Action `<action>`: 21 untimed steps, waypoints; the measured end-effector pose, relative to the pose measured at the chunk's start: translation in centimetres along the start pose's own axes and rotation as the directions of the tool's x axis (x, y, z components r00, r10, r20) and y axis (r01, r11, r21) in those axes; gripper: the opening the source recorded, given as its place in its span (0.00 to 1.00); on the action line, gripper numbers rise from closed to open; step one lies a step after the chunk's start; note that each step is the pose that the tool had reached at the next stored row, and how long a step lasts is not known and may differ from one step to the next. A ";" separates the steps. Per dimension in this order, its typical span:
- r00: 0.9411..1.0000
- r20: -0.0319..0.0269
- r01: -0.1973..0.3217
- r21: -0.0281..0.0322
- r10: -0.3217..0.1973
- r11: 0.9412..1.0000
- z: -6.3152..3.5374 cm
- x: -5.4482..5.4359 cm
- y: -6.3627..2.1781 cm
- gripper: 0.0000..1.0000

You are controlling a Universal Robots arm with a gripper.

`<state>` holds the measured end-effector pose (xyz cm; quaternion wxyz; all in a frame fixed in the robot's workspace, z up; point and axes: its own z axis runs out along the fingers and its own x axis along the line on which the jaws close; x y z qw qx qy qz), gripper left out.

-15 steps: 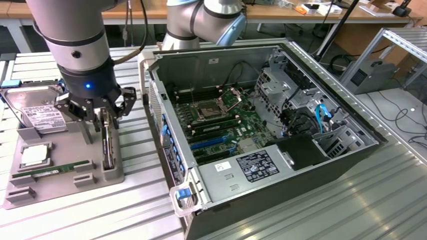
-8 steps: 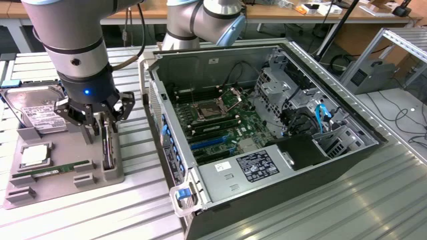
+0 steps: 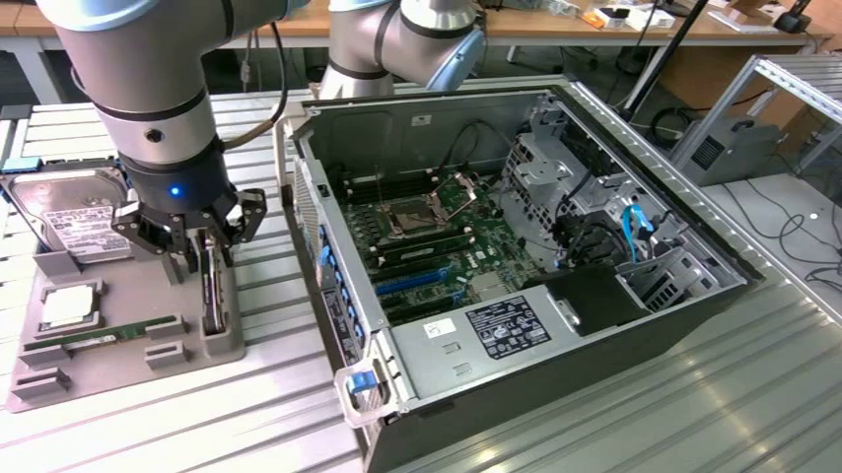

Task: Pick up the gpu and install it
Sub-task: 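Pick up the gpu and move the gpu toward the slot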

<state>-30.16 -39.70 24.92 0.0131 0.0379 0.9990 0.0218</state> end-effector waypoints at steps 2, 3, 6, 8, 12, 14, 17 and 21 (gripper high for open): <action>1.000 0.000 0.000 0.000 0.000 1.000 0.15 0.0 0.06 0.42; 1.000 0.000 0.000 0.000 0.000 1.000 0.21 0.0 0.07 0.42; 1.000 0.000 0.000 0.000 0.000 1.000 0.27 0.0 0.09 0.42; 1.000 0.000 0.000 0.000 0.000 1.000 0.28 0.0 0.09 0.42; 1.000 0.000 0.000 0.000 0.000 1.000 0.29 0.0 0.09 0.34; 1.000 0.000 0.000 0.000 0.000 1.000 0.28 0.0 0.09 0.28; 1.000 0.000 0.000 0.000 0.000 1.000 0.28 0.0 0.09 0.27; 1.000 0.000 0.000 0.000 0.000 1.000 0.29 0.0 0.09 0.27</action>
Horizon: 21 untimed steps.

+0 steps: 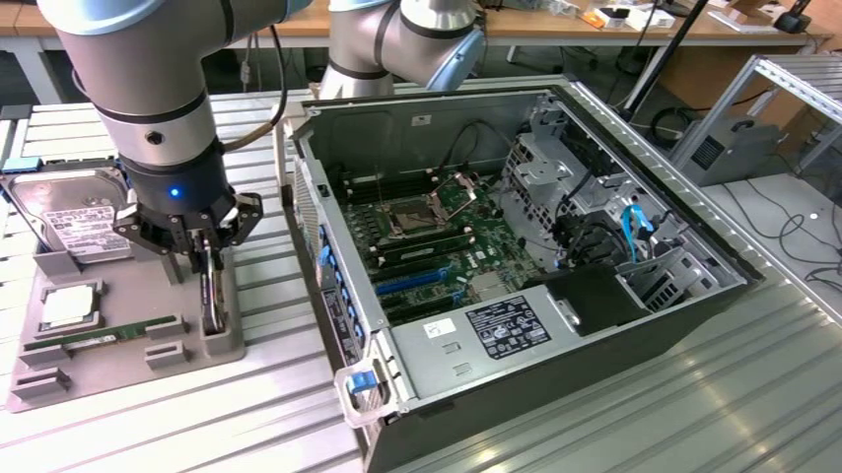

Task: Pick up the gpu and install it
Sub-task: 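Pick up the gpu and move the gpu toward the slot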

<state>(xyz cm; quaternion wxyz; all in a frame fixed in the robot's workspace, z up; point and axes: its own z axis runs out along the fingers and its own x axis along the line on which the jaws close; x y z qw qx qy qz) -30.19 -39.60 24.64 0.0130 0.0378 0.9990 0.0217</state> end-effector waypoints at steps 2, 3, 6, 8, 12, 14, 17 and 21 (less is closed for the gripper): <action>1.000 0.000 0.000 0.000 0.000 1.000 0.00 0.0 0.00 0.27; 1.000 0.000 0.000 0.000 0.000 1.000 0.00 0.0 0.00 0.27; 1.000 0.000 0.000 0.000 0.000 1.000 0.00 0.0 0.00 0.27; 1.000 0.000 0.000 0.000 0.000 1.000 0.00 0.0 0.00 0.27; 1.000 0.000 0.000 0.000 0.000 1.000 0.00 0.0 0.00 0.27; 1.000 0.000 0.000 0.000 0.000 1.000 -0.17 0.0 0.01 0.27; 1.000 0.000 0.000 0.000 0.000 1.000 -0.51 0.0 0.02 0.27; 1.000 0.000 0.000 -0.001 0.000 1.000 -1.05 0.0 0.05 0.27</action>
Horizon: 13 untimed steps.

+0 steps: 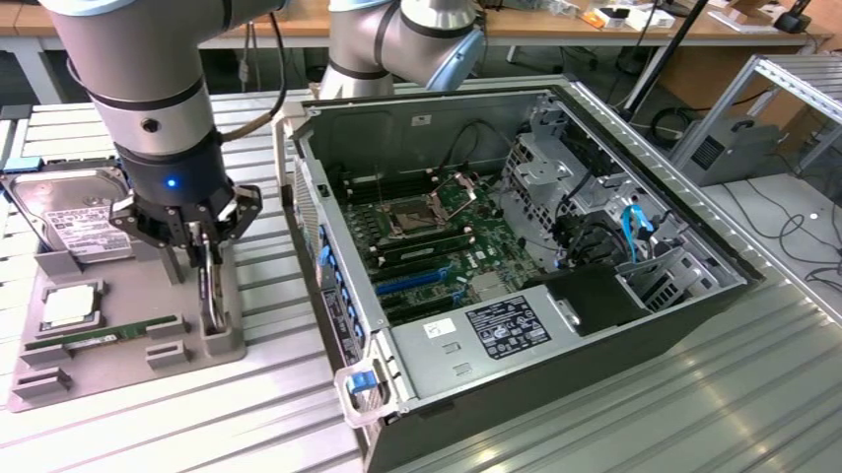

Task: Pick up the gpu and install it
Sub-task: 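Pick up the gpu and move the gpu toward the slot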

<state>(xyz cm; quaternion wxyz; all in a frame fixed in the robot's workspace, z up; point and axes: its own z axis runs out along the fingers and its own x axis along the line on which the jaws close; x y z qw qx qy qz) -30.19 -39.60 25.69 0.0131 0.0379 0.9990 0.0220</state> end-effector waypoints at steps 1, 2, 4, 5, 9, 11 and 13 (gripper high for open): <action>1.000 0.000 0.000 0.000 0.000 1.000 -0.16 0.0 0.01 0.27; 1.000 0.000 0.000 -0.001 0.000 1.000 -0.31 0.0 0.01 0.27; 1.000 0.000 0.000 -0.001 0.000 1.000 -0.59 0.0 0.03 0.27; 1.000 0.000 0.000 -0.002 0.000 1.000 -0.73 0.0 0.03 0.27; 1.000 0.000 0.000 -0.004 0.000 1.000 -1.28 0.0 0.06 0.27; 1.000 0.000 0.000 -0.005 0.000 1.000 -1.56 0.0 0.07 0.27; 1.000 0.000 0.000 -0.006 0.000 1.000 -1.82 0.0 0.08 0.27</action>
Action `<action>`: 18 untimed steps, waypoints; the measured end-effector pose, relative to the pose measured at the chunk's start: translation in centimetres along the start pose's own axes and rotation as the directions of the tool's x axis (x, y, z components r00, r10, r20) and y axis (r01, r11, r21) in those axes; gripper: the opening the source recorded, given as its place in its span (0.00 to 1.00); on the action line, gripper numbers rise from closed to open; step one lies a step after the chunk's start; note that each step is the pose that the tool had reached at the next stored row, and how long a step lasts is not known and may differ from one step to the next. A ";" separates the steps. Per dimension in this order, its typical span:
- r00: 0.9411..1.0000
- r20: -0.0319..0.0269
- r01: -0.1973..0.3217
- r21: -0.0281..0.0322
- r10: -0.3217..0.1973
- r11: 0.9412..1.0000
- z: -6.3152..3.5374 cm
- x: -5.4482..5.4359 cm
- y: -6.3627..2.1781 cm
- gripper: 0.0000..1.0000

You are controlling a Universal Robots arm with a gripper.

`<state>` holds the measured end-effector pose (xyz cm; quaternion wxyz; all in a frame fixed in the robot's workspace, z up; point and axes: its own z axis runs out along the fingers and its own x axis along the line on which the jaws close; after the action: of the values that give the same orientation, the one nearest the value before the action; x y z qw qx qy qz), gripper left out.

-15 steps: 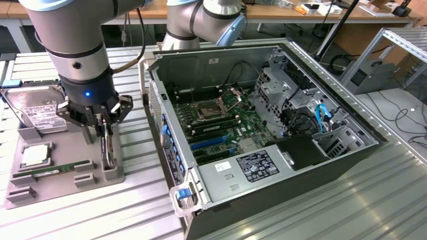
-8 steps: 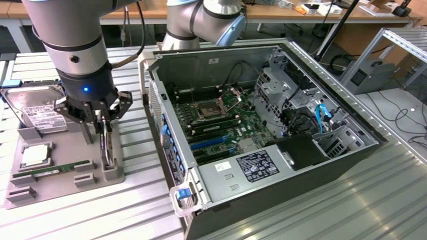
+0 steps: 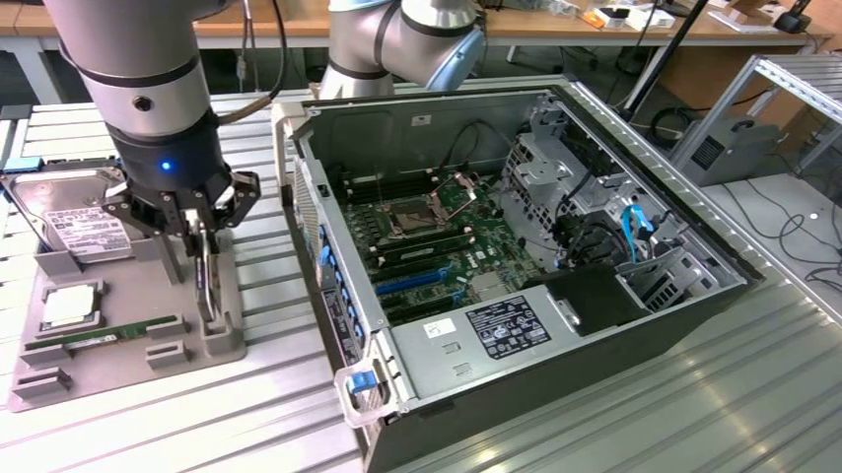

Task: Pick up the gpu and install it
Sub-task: 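Pick up the gpu and move the gpu toward the slot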

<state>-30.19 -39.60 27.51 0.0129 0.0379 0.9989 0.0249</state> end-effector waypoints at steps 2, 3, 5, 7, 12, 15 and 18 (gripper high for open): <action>1.000 0.000 0.000 0.000 0.000 1.000 -0.18 0.0 0.01 0.27; 1.000 0.000 0.000 -0.001 0.000 1.000 -0.30 0.0 0.01 0.27; 1.000 0.000 0.000 -0.001 0.000 1.000 -0.53 0.0 0.03 0.27; 1.000 0.000 0.000 -0.001 0.000 1.000 -0.93 0.0 0.05 0.27; 1.000 0.000 0.000 -0.002 0.000 1.000 -1.44 0.0 0.07 0.27; 1.000 0.000 0.000 -0.003 0.000 1.000 -1.87 0.0 0.10 0.27; 1.000 0.000 0.000 -0.004 0.000 1.000 -2.19 -0.1 0.11 0.27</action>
<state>-30.19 -39.60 29.70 0.0129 0.0379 0.9988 0.0268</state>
